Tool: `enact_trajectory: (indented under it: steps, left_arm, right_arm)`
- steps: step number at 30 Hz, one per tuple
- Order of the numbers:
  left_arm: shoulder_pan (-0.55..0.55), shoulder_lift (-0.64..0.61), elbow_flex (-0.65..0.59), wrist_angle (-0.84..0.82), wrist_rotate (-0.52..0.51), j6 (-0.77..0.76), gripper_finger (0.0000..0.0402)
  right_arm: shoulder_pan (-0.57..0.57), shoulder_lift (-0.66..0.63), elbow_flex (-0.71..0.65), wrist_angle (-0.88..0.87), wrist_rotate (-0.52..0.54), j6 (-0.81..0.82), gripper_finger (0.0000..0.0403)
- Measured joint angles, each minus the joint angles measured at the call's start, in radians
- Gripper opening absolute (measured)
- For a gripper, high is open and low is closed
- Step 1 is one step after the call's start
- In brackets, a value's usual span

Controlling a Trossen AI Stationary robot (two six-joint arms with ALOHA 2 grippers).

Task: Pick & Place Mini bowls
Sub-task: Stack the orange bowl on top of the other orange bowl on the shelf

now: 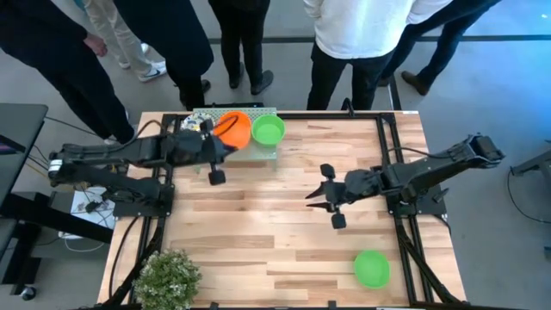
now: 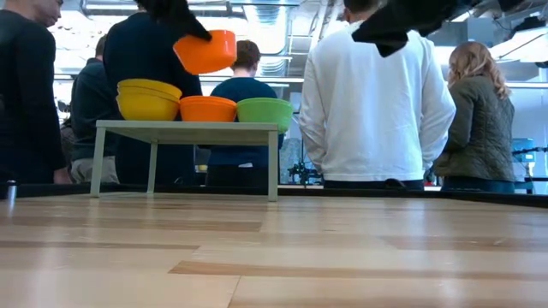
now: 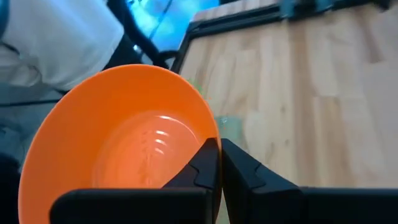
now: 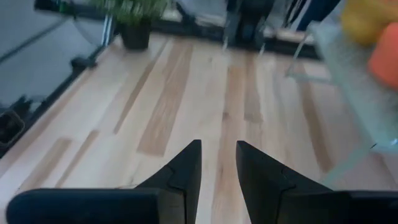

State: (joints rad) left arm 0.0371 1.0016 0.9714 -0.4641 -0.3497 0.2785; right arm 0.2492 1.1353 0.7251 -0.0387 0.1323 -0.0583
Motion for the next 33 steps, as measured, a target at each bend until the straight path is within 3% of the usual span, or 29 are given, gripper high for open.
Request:
enact_trajectory:
  steps: [6,14,24,33]
  left_arm:
    - [0.196,0.049,0.017,-0.016,0.125,0.04,0.001]
    - [0.313,0.132,0.09,-0.044,0.208,0.081,0.001]
    - [0.332,0.24,0.09,-0.08,0.215,0.073,0.0012]
    - [0.332,0.264,0.09,-0.082,0.172,0.031,0.0028]
  right_arm:
    - [-0.036,-0.088,-0.101,0.135,0.0,-0.039,0.0095]
    - [-0.097,-0.194,-0.188,0.204,-0.002,-0.049,0.0095]
    - [-0.106,-0.199,-0.19,0.196,-0.004,-0.048,0.0095]
    - [-0.103,-0.2,-0.19,0.193,-0.006,0.005,0.0095]
